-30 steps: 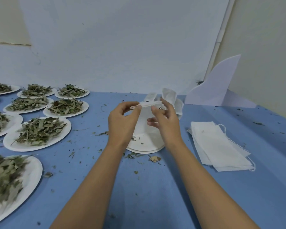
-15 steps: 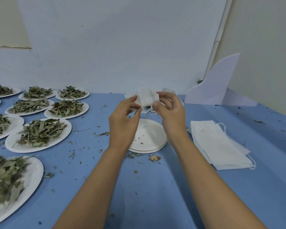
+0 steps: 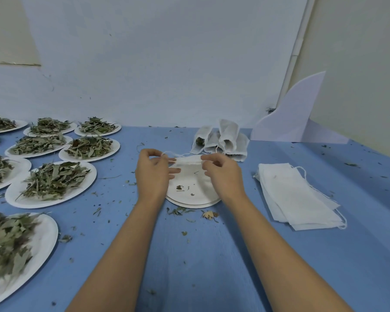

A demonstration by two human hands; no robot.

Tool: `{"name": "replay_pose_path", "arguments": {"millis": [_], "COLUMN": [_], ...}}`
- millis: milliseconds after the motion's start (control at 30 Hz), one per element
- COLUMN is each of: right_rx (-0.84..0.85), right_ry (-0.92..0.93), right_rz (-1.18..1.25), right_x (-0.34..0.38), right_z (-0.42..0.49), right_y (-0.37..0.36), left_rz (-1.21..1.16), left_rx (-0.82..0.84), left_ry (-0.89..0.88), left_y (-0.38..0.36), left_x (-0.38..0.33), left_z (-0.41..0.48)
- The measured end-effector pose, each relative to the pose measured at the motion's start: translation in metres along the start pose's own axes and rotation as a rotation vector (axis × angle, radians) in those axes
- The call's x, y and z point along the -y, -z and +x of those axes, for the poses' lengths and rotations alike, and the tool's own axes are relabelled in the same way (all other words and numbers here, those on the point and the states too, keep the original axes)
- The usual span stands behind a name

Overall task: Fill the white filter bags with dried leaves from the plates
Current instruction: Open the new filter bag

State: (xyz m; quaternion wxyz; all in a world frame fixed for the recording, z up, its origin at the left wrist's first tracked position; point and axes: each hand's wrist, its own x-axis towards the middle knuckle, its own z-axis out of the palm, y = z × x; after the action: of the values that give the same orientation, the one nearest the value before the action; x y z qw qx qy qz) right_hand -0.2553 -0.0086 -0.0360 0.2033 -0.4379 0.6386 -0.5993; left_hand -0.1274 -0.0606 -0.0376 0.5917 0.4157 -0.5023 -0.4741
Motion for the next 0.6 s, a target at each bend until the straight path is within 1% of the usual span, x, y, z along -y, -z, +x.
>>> {"name": "replay_pose_path", "arguments": {"millis": [67,133,167,233,300,367,433,500,533,600], "right_rx": [-0.005,-0.011,-0.015,-0.022,-0.037,-0.06,-0.086,-0.097,-0.1,-0.104], "right_ry": [-0.043,-0.058,-0.052,-0.029,-0.016,-0.005,0.017,0.053,0.074,0.111], "right_rz": [0.047,0.052,0.036,0.008,0.003,0.006,-0.008,-0.036,-0.059,-0.114], "right_x": [-0.001,-0.003,-0.004,-0.005,-0.004,-0.002,0.0,0.001,0.001,0.001], "right_z": [0.002,0.003,0.002,0.002,0.001,0.001,0.0,-0.002,-0.002,-0.003], "right_y": [0.002,0.003,0.003,0.001,-0.001,-0.003,-0.003,-0.003,-0.003,-0.003], "left_rz": [-0.054,-0.025,0.033,0.182,0.302,0.377,0.478,0.703,0.814,0.947], "left_rx": [-0.182,-0.268,-0.281,-0.284,-0.241,-0.138,0.011,0.123,0.146,0.131], "left_ry": [0.121,0.192,0.177,0.051,-0.136,-0.265,-0.341,-0.429,-0.455,-0.475], "left_y": [0.008,0.014,0.016,0.014,0.01,0.005,-0.002,-0.007,-0.008,-0.008], "left_x": [-0.002,-0.002,-0.001,0.001,-0.001,-0.005,-0.007,-0.005,-0.003,0.0], "left_z": [0.007,0.012,0.013,0.01,0.004,-0.001,-0.005,-0.008,-0.009,-0.01]}}
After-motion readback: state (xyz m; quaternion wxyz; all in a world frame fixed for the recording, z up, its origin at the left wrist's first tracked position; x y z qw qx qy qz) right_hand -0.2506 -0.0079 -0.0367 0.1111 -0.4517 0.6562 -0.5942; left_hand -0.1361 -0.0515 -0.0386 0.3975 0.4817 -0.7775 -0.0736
